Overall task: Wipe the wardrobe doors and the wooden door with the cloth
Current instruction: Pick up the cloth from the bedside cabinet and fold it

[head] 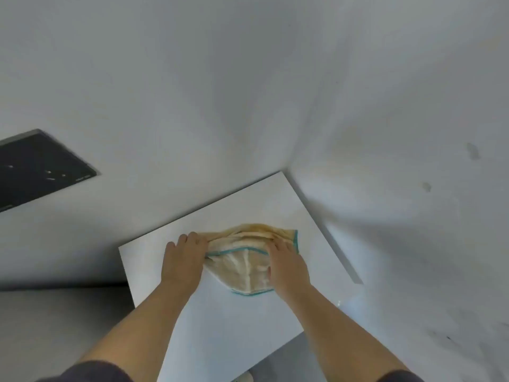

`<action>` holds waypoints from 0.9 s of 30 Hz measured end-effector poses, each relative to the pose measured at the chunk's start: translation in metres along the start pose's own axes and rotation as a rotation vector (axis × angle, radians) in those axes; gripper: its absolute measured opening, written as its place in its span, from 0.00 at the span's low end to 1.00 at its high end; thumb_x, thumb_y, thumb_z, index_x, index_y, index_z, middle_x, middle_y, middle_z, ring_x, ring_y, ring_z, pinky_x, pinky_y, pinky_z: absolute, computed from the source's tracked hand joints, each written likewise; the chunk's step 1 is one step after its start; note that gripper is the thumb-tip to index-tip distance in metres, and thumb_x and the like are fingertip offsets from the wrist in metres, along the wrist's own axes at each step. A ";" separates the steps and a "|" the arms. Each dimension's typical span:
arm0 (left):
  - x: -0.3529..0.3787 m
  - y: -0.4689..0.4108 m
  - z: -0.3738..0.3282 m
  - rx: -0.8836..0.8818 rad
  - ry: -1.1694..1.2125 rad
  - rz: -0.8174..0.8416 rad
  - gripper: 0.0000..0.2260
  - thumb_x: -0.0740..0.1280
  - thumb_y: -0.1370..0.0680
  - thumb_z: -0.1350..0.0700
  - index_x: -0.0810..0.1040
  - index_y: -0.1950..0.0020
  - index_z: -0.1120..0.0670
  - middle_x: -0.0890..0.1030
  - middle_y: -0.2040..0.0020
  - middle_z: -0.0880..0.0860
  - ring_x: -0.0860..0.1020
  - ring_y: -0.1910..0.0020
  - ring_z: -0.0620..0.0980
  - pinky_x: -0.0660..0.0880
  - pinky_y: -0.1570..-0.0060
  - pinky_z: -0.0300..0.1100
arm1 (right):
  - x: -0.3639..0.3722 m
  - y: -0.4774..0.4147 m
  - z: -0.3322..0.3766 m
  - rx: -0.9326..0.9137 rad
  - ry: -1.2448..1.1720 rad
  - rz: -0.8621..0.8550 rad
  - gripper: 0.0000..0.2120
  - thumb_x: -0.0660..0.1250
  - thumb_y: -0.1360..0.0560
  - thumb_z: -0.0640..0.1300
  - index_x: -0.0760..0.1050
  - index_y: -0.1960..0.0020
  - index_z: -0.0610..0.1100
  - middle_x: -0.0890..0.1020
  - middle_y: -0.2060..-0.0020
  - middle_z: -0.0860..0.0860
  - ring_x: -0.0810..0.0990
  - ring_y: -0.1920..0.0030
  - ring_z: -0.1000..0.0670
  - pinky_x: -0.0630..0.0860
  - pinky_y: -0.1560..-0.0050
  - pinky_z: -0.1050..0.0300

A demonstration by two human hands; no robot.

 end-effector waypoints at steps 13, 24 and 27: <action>-0.099 -0.012 -0.008 0.076 1.032 -0.258 0.05 0.66 0.22 0.58 0.80 0.51 0.49 0.80 0.64 0.49 0.76 0.66 0.47 0.72 0.62 0.40 | -0.061 -0.026 0.048 -0.112 -0.504 -0.209 0.12 0.65 0.24 0.45 0.75 0.41 0.47 0.79 0.49 0.53 0.76 0.49 0.52 0.72 0.47 0.54; -0.115 0.012 -0.011 -0.021 1.420 0.228 0.08 0.67 0.21 0.60 0.75 0.60 0.54 0.79 0.63 0.45 0.75 0.60 0.45 0.70 0.53 0.37 | -0.168 -0.004 0.013 0.083 -0.997 -0.271 0.12 0.59 0.22 0.39 0.77 0.60 0.49 0.76 0.66 0.55 0.74 0.63 0.54 0.70 0.61 0.59; -0.140 0.017 -0.014 -0.067 1.584 0.113 0.08 0.61 0.18 0.58 0.72 0.56 0.57 0.77 0.67 0.46 0.74 0.66 0.43 0.73 0.53 0.41 | -0.183 0.010 0.007 0.048 -0.941 -0.073 0.11 0.62 0.22 0.45 0.74 0.63 0.48 0.75 0.67 0.54 0.73 0.63 0.52 0.68 0.59 0.57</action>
Point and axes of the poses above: each hand's wrist, its own y-axis away from the middle knuckle, its own x-axis out of the palm, z = x × y, the point moved 3 cm from there along -y, towards the middle knuckle
